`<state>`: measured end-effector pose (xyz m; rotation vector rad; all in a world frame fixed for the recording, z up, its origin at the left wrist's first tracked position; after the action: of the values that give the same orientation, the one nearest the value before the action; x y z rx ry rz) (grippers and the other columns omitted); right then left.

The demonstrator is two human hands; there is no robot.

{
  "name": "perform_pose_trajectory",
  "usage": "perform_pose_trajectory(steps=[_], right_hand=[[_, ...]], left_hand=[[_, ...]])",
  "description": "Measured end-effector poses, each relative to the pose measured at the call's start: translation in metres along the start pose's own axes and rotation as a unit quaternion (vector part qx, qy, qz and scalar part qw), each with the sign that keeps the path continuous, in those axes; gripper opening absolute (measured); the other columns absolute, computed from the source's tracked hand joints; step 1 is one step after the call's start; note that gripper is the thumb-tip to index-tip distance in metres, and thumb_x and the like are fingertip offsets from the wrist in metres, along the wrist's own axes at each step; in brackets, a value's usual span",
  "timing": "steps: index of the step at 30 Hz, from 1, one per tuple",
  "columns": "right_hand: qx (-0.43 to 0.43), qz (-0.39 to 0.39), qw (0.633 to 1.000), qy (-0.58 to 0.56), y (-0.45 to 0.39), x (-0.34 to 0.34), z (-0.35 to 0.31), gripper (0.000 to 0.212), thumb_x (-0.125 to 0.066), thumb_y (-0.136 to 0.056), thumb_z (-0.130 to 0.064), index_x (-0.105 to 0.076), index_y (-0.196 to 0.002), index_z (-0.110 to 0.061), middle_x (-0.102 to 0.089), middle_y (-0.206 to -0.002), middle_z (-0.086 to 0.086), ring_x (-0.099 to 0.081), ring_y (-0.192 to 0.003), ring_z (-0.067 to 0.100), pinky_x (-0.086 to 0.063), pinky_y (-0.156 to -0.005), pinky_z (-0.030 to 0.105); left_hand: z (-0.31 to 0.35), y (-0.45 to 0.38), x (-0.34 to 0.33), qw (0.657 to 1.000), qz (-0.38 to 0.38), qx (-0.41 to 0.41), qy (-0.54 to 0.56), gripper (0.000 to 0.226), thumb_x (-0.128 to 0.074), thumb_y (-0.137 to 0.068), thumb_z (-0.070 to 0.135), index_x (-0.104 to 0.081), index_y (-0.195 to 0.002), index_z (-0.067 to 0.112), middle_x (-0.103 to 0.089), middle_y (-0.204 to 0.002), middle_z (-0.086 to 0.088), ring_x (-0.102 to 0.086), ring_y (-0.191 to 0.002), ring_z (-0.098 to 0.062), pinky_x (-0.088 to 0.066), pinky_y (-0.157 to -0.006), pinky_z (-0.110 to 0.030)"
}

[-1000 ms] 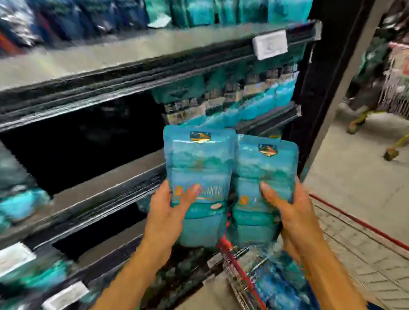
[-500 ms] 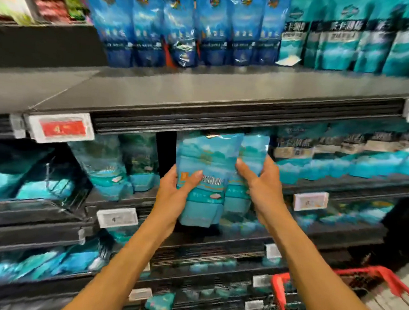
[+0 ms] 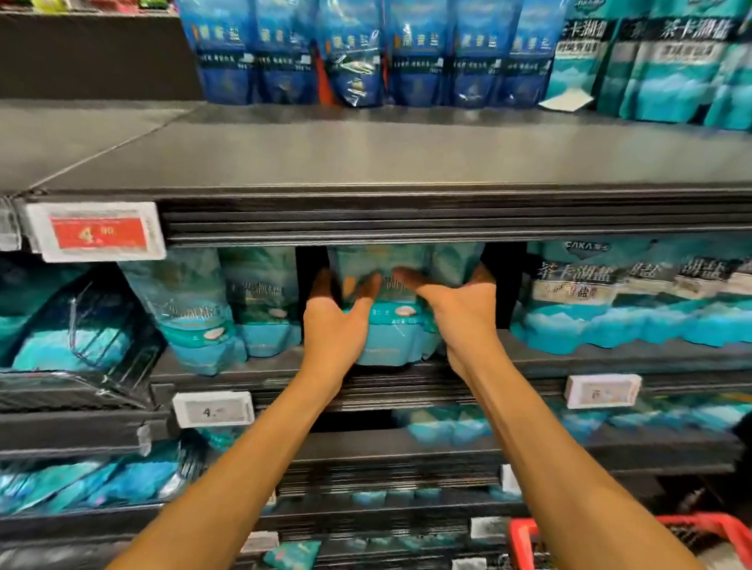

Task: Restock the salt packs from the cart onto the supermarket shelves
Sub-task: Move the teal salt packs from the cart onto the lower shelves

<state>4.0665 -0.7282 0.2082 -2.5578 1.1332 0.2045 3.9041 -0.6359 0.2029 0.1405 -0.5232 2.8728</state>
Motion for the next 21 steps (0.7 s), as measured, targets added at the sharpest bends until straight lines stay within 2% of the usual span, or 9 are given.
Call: perform_pose_trajectory(steps=[2, 3, 4, 6, 8, 11, 14, 17, 21], right_hand=[[0.003, -0.001, 1.0, -0.015, -0.006, -0.007, 0.002, 0.032, -0.086, -0.065, 0.007, -0.078, -0.077, -0.022, -0.077, -0.079, -0.009, -0.074, -0.072, 0.007, -0.057, -0.059, 0.022], [0.006, -0.002, 1.0, -0.019, -0.008, -0.012, 0.003, 0.032, -0.086, -0.066, 0.007, -0.077, -0.085, -0.018, -0.078, -0.081, -0.009, -0.074, -0.073, 0.006, -0.057, -0.06, 0.02], [0.011, 0.003, 1.0, -0.021, -0.011, -0.016, 0.004, 0.035, -0.085, -0.068, 0.007, -0.074, -0.095, -0.01, -0.077, -0.083, -0.007, -0.073, -0.074, 0.005, -0.057, -0.062, 0.019], [0.019, 0.018, 0.999, -0.023, -0.013, -0.023, 0.003, 0.041, -0.083, -0.069, 0.011, -0.068, -0.107, 0.005, -0.075, -0.089, 0.001, -0.071, -0.073, 0.003, -0.056, -0.065, 0.019], [0.02, 0.015, 0.999, -0.022, -0.014, -0.032, 0.006, 0.043, -0.082, -0.068, 0.013, -0.065, -0.107, 0.01, -0.072, -0.088, 0.005, -0.069, -0.069, 0.0, -0.055, -0.062, 0.016], [0.006, -0.01, 1.0, -0.01, -0.014, -0.042, 0.013, 0.044, -0.085, -0.067, 0.009, -0.066, -0.106, 0.008, -0.073, -0.089, 0.006, -0.07, -0.071, 0.002, -0.055, -0.06, 0.017], [-0.007, -0.011, 1.0, 0.021, -0.022, -0.039, 0.018, 0.046, -0.091, -0.064, -0.002, -0.07, -0.105, 0.002, -0.076, -0.098, 0.008, -0.073, -0.081, 0.01, -0.059, -0.067, 0.024], [-0.007, -0.016, 0.998, 0.059, -0.03, -0.029, 0.02, 0.04, -0.093, -0.063, -0.01, -0.073, -0.098, -0.007, -0.077, -0.097, 0.006, -0.075, -0.088, 0.018, -0.06, -0.075, 0.036], [0.016, -0.046, 0.995, 0.083, -0.035, -0.022, 0.016, 0.032, -0.092, -0.065, -0.012, -0.075, -0.091, -0.016, -0.078, -0.093, 0.001, -0.075, -0.085, 0.016, -0.06, -0.075, 0.034]], left_hand=[[-0.003, 0.004, 0.001, 0.996, 0.007, -0.012, -0.092, 0.026, -0.07, -0.088, 0.028, -0.051, -0.084, 0.013, -0.058, -0.079, -0.01, -0.057, -0.075, -0.03, -0.046, -0.067, -0.043], [-0.005, 0.01, 0.001, 0.991, 0.001, -0.02, -0.134, 0.034, -0.07, -0.088, 0.033, -0.043, -0.076, 0.017, -0.049, -0.075, -0.006, -0.049, -0.07, -0.027, -0.039, -0.062, -0.042], [-0.008, 0.017, 0.0, 0.985, -0.006, -0.033, -0.169, 0.04, -0.068, -0.089, 0.037, -0.037, -0.075, 0.017, -0.041, -0.078, -0.002, -0.041, -0.073, -0.022, -0.033, -0.063, -0.036], [-0.011, 0.031, -0.002, 0.977, -0.021, -0.065, -0.203, 0.041, -0.066, -0.089, 0.043, -0.036, -0.092, 0.014, -0.032, -0.092, 0.003, -0.032, -0.085, -0.013, -0.029, -0.073, -0.024], [-0.015, 0.039, -0.007, 0.973, -0.04, -0.079, -0.214, 0.047, -0.07, -0.085, 0.044, -0.031, -0.099, 0.02, -0.029, -0.098, 0.004, -0.033, -0.091, -0.012, -0.031, -0.078, -0.024], [-0.023, 0.033, -0.008, 0.972, -0.042, -0.031, -0.231, 0.059, -0.075, -0.079, 0.047, -0.028, -0.096, 0.017, -0.028, -0.097, 0.003, -0.032, -0.092, -0.014, -0.03, -0.078, -0.024], [-0.025, 0.028, -0.007, 0.97, -0.042, -0.013, -0.237, 0.056, -0.076, -0.081, 0.043, -0.03, -0.096, 0.015, -0.029, -0.097, 0.003, -0.025, -0.088, -0.011, -0.027, -0.078, -0.022], [-0.025, 0.026, -0.007, 0.965, -0.056, -0.017, -0.255, 0.05, -0.071, -0.088, 0.035, -0.039, -0.111, 0.004, -0.03, -0.103, -0.001, -0.032, -0.097, -0.016, -0.036, -0.094, -0.032], [-0.027, 0.023, -0.011, 0.946, -0.091, -0.028, -0.309, 0.047, -0.064, -0.093, 0.033, -0.043, -0.117, -0.002, -0.034, -0.108, -0.005, -0.035, -0.111, -0.023, -0.03, -0.101, -0.031]])
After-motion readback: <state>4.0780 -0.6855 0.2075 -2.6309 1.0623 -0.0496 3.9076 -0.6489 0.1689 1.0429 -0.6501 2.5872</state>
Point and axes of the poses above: each hand's wrist, its own y-axis away from the middle knuckle, its own x-axis out of the back of the hand, z = x × y, the point moved 9 cm from there along -y, towards the middle knuckle
